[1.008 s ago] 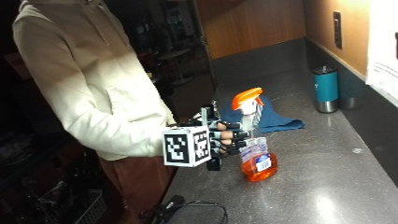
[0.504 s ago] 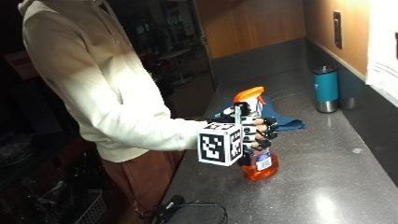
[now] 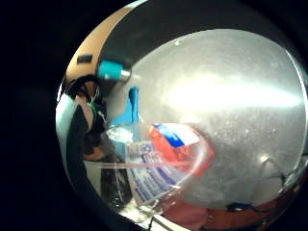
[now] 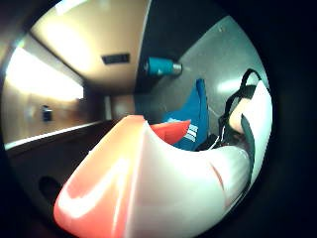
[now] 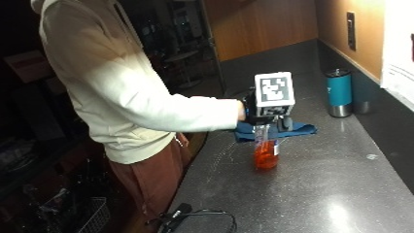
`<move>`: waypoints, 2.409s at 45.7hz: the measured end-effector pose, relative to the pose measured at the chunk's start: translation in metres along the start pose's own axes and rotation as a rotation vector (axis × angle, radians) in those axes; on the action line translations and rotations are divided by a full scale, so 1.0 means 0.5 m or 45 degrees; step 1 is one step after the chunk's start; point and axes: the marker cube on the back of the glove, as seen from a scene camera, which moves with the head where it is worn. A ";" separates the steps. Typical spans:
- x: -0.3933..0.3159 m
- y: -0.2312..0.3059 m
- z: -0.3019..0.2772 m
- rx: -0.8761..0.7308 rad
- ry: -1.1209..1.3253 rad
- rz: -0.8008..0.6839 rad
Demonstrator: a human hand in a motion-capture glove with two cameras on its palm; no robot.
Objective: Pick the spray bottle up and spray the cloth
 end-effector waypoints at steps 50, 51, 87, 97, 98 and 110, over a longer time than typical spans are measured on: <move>-0.324 0.058 0.338 -0.451 1.193 0.256; -0.325 0.059 0.344 -0.469 1.147 0.231; -0.811 0.091 0.528 0.098 -0.774 -0.411; -0.765 0.061 0.709 -0.007 -0.608 -0.414; -0.771 0.044 0.718 0.047 -0.633 -0.390; -0.749 -0.056 0.850 0.214 -0.545 -0.277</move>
